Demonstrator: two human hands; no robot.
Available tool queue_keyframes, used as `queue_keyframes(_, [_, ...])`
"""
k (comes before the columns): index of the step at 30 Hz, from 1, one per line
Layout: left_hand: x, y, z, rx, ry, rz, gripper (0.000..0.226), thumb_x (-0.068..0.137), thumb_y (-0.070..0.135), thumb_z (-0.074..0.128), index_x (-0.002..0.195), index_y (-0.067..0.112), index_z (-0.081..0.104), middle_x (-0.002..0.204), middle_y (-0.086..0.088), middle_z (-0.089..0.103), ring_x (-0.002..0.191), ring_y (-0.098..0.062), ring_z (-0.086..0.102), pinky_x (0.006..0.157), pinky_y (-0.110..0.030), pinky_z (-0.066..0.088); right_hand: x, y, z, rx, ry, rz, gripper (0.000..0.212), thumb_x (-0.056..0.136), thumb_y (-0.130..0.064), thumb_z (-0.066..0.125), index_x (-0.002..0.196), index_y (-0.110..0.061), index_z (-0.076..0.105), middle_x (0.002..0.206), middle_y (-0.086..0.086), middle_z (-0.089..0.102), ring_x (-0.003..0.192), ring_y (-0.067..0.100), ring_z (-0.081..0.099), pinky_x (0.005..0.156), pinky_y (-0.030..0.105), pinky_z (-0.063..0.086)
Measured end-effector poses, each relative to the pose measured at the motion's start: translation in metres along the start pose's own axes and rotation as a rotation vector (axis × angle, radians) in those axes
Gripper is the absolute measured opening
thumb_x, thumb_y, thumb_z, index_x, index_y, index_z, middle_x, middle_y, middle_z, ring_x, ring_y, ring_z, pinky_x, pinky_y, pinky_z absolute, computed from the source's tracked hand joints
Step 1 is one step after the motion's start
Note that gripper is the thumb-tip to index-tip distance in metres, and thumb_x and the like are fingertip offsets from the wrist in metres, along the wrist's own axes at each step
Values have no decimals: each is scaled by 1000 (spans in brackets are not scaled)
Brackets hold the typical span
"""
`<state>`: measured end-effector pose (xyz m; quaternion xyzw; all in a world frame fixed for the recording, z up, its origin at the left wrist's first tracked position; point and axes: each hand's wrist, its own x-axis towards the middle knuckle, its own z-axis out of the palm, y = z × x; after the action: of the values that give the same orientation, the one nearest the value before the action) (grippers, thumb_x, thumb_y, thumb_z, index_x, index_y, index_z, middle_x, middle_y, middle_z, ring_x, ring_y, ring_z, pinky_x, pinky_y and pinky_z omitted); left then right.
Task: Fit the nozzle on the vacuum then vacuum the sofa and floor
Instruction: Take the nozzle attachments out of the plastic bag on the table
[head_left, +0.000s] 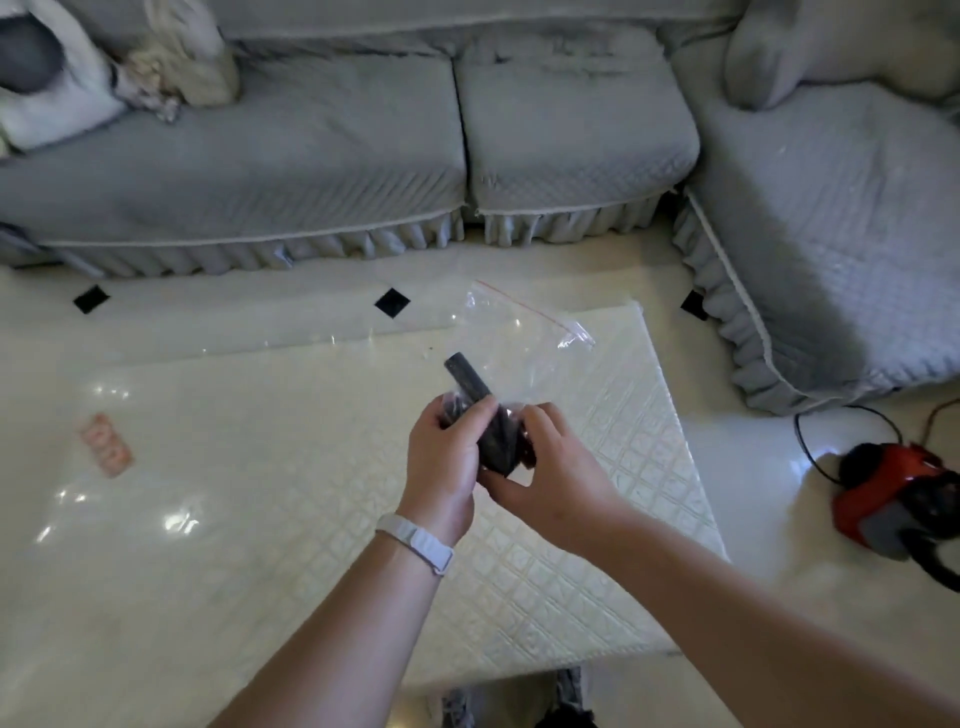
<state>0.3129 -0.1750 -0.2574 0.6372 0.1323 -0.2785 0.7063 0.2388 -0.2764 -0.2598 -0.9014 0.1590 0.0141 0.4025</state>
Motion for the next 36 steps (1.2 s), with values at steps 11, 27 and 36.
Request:
queue_keyframes(11, [-97,104,-33,-12,-163,95,10,92,12,68,93,10,58,84,-11,62,78,-25,63,68,-36,51,-70,-81,-132,143,371,29,8,94,-21,65,100,-27,65,96,-15,61,81,-7,59,70,16,46])
queue_keyframes(27, [-158,118,-44,296,-598,174,5,91,6,67,94,6,71,79,-7,67,75,-22,65,73,-35,53,-148,-127,-174,539,98,257,22,101,-11,56,99,-24,73,111,1,71,92,17,68,76,29,55])
queue_keyframes(36, [-190,73,-3,393,-786,68,13,94,8,63,97,1,74,89,-16,70,84,-27,67,84,-43,52,-207,-92,-162,526,100,345,21,97,-10,63,114,-19,70,103,0,72,81,13,70,70,26,59])
